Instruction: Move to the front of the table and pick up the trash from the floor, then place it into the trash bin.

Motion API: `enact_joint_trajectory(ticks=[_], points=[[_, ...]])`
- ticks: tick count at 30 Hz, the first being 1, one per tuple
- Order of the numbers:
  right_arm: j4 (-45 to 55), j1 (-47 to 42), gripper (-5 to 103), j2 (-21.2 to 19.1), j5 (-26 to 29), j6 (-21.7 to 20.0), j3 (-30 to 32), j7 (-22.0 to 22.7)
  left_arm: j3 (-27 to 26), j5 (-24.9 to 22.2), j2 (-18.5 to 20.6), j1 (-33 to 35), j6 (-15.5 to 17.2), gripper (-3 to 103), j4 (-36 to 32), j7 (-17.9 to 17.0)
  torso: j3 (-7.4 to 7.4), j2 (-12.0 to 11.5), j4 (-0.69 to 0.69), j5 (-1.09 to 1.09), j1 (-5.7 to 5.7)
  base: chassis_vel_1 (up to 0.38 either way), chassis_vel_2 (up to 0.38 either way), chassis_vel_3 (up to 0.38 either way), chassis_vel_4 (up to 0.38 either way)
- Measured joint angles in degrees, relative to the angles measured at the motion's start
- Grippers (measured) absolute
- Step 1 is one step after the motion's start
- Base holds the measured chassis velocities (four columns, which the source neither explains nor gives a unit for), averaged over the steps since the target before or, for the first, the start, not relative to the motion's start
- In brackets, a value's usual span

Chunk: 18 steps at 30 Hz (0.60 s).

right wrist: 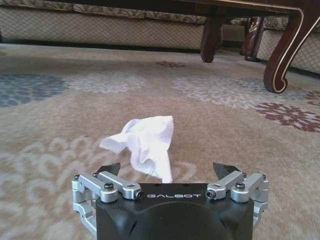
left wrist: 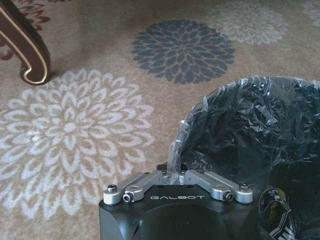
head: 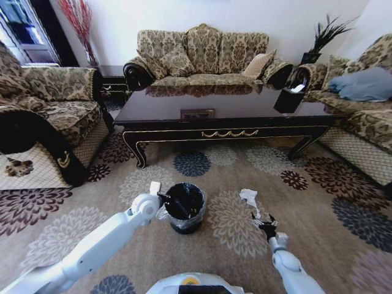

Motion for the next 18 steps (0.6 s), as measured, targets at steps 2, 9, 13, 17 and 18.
enact_joint_trajectory(ticks=[2, 9, 13, 17, 18], points=[[-2.2, 1.8, 100, -0.1, 0.0, -0.3, -0.3, 0.1, -0.2, 0.0, 0.3, 0.1, 0.0, 3, -0.3, 0.0, 0.00, 0.0, 0.00, -0.01, 0.00, 0.000, 0.000, 0.000, 0.000], [-10.1, 6.6, 100, 0.0, 0.0, 0.0, -1.2, -0.6, 0.6, -0.7, 0.0, -0.8, 0.0, 3, -0.4, -0.5, 0.00, 0.0, -0.03, -0.01, 0.00, 0.000, 0.000, 0.000, 0.000], [-12.1, 7.6, 100, 0.2, 0.0, 0.5, -1.5, -0.8, 1.4, -0.9, -0.1, -1.3, 0.0, 3, -0.3, -0.6, 0.00, 0.0, -0.03, 0.00, -0.01, 0.000, 0.000, 0.000, 0.000], [-14.7, 8.9, 100, 0.5, 0.5, 0.7, -2.1, -1.0, 2.3, -1.0, -0.5, -2.0, 0.0, 3, 0.3, -0.7, 0.00, 0.0, -0.03, -0.01, -0.01, 0.000, 0.000, 0.000, 0.000], [-16.1, 9.5, 100, 0.6, 0.6, 1.0, -2.4, -1.1, 2.5, -1.2, -0.7, -2.4, 0.0, 3, 0.5, -0.7, 0.00, 0.0, -0.03, 0.00, -0.01, 0.000, 0.000, 0.000, 0.000]])
